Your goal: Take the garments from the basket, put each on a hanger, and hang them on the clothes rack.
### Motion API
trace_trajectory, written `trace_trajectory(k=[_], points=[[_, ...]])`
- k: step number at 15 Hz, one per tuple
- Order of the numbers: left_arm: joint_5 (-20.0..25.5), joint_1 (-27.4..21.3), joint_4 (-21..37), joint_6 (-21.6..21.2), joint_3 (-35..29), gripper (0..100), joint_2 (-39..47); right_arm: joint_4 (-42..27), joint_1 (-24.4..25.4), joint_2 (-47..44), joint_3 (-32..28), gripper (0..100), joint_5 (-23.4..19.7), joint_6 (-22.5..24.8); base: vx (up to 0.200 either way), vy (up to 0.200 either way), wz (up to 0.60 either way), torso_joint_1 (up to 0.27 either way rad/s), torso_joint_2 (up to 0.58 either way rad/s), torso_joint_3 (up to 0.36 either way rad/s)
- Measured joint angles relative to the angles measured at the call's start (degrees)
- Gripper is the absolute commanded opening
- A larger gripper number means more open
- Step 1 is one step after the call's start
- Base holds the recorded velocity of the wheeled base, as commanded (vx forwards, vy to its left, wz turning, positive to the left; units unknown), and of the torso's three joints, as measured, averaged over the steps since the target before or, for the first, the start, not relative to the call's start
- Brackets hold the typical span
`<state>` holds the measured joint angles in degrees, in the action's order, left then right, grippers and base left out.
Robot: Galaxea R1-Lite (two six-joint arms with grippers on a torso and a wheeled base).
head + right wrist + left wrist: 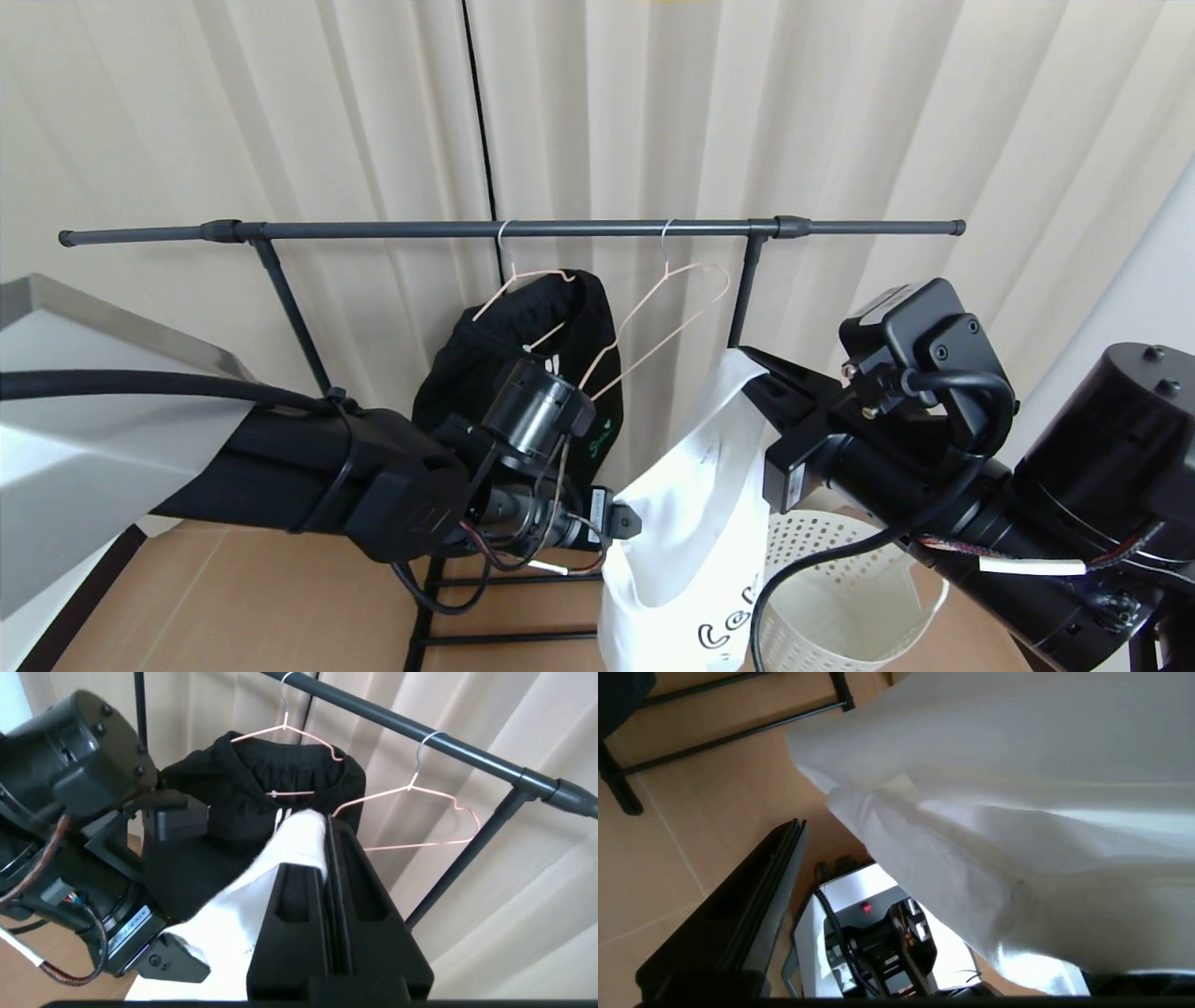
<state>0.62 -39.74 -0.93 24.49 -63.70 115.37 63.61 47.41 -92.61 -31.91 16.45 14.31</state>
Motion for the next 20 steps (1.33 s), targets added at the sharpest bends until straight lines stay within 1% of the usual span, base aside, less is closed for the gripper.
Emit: trace_trajectory(k=[2, 4, 6, 10, 11, 15, 20], points=[[-0.38, 0.0, -0.02, 0.44, 1.33, 100, -0.32, -0.06, -0.34, 0.39, -0.06, 0, 0.02, 0.05, 0.0, 0.0, 0.0, 0.0, 0.0, 0.0], [-1.95, 0.0, -0.09, 0.49, 2.71, 100, -1.01, -0.09, -1.63, 0.68, -0.11, 0, 0.0, 0.16, 0.0, 0.0, 0.0, 0.0, 0.0, 0.0], [-3.0, -0.17, -0.13, 0.41, 4.38, 100, -2.45, -0.06, -3.89, 0.77, -0.46, 0, -0.02, 0.29, 0.0, 0.0, 0.0, 0.0, 0.0, 0.0], [-3.33, -0.48, -0.02, 0.38, 7.58, 100, -7.57, -0.17, -7.84, 0.59, -0.88, 0, -0.09, 2.13, 0.0, 0.0, 0.0, 0.0, 0.0, 0.0], [-3.35, -0.5, 0.04, 0.39, 8.24, 0, -8.97, -0.46, -8.35, 0.52, -0.99, 0, -0.09, 2.18, 0.0, 0.0, 0.0, 0.0, 0.0, 0.0], [-4.89, -0.52, 0.04, 0.39, 10.95, 0, -13.53, -0.69, -9.92, 0.33, -1.38, 0, -0.13, 2.29, 0.0, 0.0, 0.0, 0.0, 0.0, 0.0], [-7.07, -0.5, 0.09, 0.33, 11.25, 0, -16.03, -1.1, -10.09, 0.15, -1.35, 0, -0.11, 2.27, 0.0, 0.0, 0.0, 0.0, 0.0, 0.0]])
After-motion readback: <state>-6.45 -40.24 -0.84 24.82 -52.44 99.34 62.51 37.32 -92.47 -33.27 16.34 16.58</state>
